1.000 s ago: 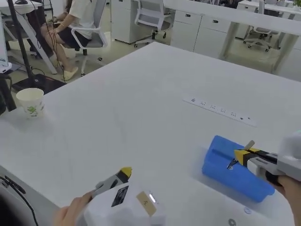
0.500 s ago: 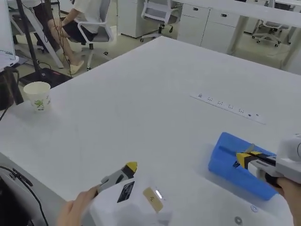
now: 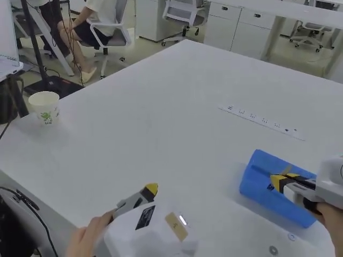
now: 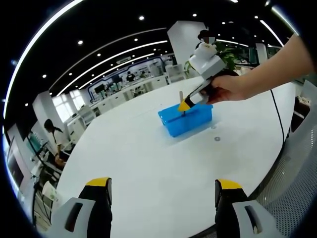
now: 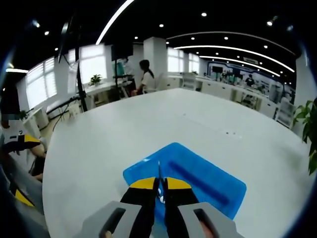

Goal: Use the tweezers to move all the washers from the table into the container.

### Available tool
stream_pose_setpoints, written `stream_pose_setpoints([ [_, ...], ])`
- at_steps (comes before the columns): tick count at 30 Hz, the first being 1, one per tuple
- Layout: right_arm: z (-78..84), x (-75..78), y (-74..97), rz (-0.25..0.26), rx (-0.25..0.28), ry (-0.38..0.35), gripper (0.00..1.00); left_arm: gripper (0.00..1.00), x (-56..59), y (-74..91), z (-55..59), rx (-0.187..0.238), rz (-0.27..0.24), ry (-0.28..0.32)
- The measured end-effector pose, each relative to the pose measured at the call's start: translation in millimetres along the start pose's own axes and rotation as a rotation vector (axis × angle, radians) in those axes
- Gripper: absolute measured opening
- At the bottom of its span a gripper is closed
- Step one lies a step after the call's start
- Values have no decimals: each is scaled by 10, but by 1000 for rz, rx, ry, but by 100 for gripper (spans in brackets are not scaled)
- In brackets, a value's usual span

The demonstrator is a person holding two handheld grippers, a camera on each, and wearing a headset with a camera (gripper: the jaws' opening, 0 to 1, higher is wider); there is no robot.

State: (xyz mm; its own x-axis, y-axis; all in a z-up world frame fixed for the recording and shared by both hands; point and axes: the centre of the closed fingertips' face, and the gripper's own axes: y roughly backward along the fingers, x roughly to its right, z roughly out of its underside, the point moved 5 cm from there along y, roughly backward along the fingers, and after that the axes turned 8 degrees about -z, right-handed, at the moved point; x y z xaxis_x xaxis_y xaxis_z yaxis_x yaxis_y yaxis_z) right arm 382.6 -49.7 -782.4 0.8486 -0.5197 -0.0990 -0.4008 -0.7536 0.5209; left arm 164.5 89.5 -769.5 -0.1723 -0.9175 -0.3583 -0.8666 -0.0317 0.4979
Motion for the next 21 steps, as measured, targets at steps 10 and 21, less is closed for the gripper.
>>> stream_pose_setpoints([
  [10,-93,1,99,5,20,13,2,87,22,-7,-1,-3,12,-3],
  [21,-322,-221,508,-8,141,25,2,86,-14,-11,-7,8,-6,13],
])
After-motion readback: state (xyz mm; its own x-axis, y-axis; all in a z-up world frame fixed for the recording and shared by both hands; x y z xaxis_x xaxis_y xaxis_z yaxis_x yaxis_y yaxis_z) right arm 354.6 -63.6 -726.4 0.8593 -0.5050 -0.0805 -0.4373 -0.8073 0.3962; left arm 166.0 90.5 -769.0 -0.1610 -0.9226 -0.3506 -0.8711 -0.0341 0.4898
